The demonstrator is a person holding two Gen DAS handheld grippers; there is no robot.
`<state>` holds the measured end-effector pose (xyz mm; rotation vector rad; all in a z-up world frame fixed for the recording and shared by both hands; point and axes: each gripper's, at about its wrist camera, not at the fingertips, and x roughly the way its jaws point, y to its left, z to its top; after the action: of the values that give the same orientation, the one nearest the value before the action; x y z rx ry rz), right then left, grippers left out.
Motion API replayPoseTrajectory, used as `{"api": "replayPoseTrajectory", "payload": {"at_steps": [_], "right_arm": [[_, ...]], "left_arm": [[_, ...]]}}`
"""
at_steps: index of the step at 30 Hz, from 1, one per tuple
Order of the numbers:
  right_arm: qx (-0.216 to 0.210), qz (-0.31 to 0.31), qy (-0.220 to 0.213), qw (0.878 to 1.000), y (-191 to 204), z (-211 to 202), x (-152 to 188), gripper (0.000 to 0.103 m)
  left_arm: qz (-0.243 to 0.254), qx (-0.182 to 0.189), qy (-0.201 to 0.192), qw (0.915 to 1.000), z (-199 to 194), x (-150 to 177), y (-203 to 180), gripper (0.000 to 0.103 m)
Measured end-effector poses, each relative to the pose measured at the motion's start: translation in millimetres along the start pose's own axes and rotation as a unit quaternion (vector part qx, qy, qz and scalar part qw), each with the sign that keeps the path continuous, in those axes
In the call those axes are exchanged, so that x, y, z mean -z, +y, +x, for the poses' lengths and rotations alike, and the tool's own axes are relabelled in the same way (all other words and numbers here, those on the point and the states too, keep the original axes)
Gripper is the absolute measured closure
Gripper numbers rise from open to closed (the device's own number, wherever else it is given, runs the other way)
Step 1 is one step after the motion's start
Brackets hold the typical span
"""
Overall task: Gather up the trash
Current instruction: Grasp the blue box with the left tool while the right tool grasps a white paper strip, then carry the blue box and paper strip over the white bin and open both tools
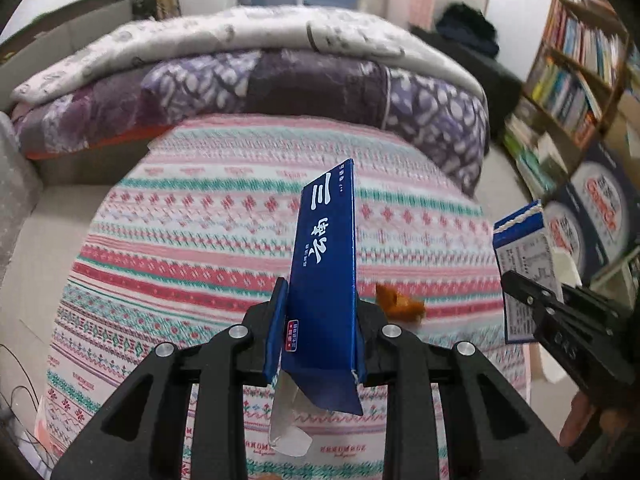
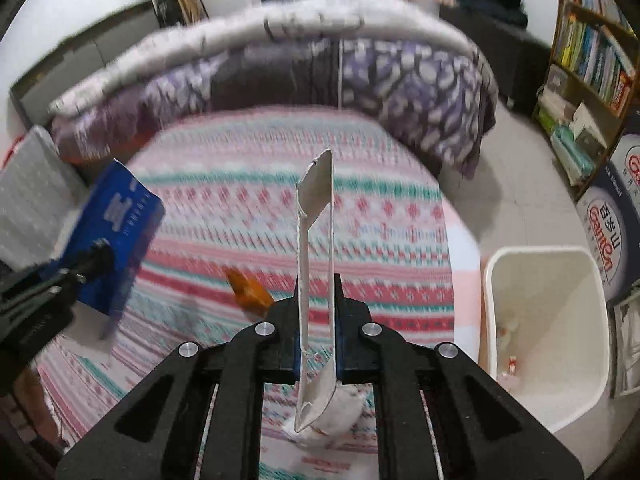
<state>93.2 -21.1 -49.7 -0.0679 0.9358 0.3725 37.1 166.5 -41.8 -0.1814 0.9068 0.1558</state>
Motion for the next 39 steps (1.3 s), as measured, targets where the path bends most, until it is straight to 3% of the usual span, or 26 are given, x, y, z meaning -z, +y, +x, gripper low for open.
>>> {"api": "replayPoseTrajectory", "payload": {"at_steps": [6,11,24,39], "right_arm": [[0.004,0.000,-0.067,0.998,6,-20,-8,0.093],[0.016,-0.004,-0.104,0.994,7,-32,-7,0.093],[0.035,0.004,-0.119,0.992,-10,-45,-2,0.093],[0.065,0.042,-0.119,0.990,-63,-63,2,0.093]], "left_arm": [[-0.015,-0.031,-0.058,0.9977,-20,-8,-12,0.075],[-0.019,-0.046,-0.083,0.9953,-26,-12,-20,0.075],[-0.009,-0.036,-0.095,0.9948,-28,-13,-52,0.075],[0.021,-0.005,-0.097,0.9950,-25,-13,-108,0.075]]}}
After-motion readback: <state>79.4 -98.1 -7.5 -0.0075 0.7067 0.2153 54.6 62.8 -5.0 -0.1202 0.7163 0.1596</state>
